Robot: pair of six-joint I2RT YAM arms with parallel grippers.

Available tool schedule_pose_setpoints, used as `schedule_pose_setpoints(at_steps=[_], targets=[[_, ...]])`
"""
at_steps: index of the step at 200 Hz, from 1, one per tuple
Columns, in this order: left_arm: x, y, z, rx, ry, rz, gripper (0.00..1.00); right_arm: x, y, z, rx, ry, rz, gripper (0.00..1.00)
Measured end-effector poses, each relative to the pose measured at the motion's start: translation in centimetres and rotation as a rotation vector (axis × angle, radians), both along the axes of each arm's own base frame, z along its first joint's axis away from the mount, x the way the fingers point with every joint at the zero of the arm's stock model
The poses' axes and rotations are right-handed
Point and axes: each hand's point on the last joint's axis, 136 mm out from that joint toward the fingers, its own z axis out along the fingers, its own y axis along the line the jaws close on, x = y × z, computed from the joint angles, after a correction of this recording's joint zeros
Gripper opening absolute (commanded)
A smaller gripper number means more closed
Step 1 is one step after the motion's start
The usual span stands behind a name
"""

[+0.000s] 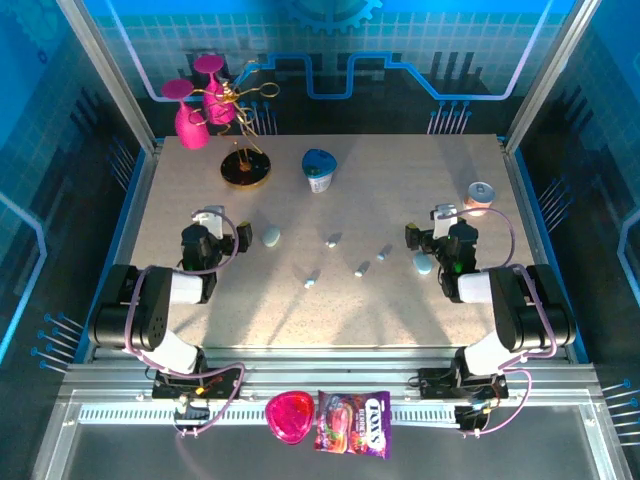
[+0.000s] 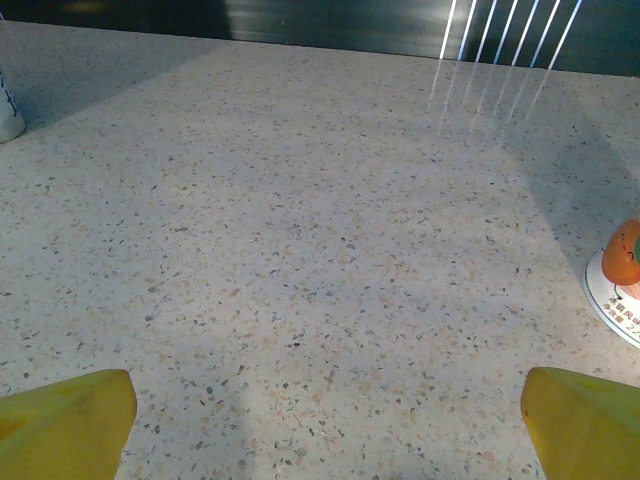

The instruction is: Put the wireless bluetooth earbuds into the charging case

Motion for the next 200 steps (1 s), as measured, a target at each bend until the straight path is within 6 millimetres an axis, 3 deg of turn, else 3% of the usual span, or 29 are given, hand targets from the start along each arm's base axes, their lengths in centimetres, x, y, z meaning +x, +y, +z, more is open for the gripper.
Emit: schedule_pose_setpoints(at_steps=[200], targets=[[-0.48, 0.00, 0.36, 0.002, -0.037, 0.001, 0.99, 0.01, -0.01, 0.03, 0.000, -0.001, -0.001, 1.00]])
